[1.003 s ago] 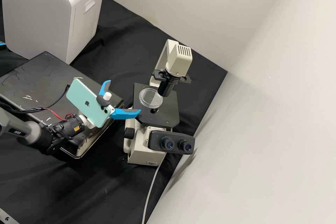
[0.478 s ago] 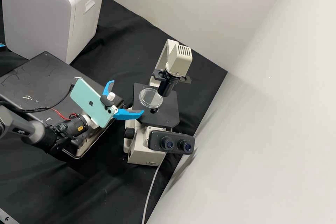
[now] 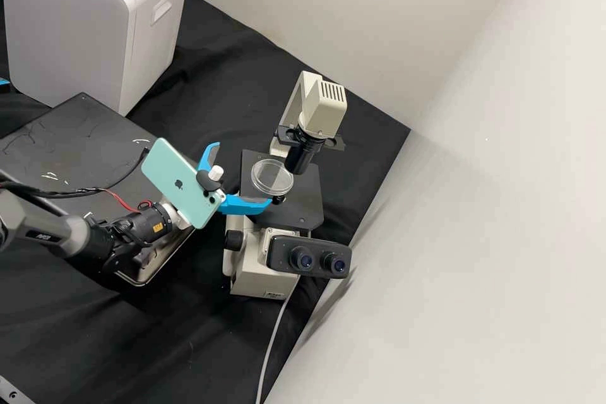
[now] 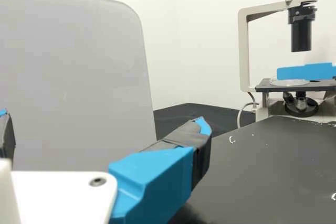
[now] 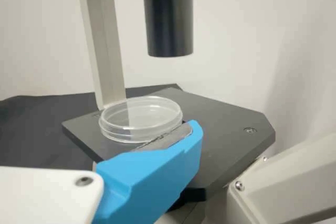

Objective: Place the petri dish on the bench

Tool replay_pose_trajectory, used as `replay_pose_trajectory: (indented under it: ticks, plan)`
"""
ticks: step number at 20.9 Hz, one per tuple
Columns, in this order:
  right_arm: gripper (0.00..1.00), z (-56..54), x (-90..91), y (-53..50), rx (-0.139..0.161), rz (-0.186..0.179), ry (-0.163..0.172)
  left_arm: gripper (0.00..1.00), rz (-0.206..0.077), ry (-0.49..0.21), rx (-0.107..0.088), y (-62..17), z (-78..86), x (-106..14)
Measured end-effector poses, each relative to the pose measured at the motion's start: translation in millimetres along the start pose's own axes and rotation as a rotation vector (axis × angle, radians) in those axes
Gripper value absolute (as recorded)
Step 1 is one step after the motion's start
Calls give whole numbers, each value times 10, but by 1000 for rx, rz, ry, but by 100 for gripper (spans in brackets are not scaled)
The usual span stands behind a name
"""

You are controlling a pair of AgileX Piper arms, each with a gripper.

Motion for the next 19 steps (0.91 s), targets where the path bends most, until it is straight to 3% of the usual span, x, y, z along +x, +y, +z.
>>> replay_pose_trajectory:
  ticks: [2, 6, 12, 19]
  plan:
    - [100, 43, 44, -8, 4, -10, -22, 100, 0, 0, 0, 0, 0, 0]
    - [100, 62, 122, 32, -7, -9, -25, 100, -2, 0, 2, -6, 2, -5]
    - [100, 112, 217, 4, -6, -19, -38, 100, 6, -1, 25, 17, 9, -10]
    - [100, 107, 268, 60, -8, -9, -42, 100, -3, -7, 21, -4, 32, -21]
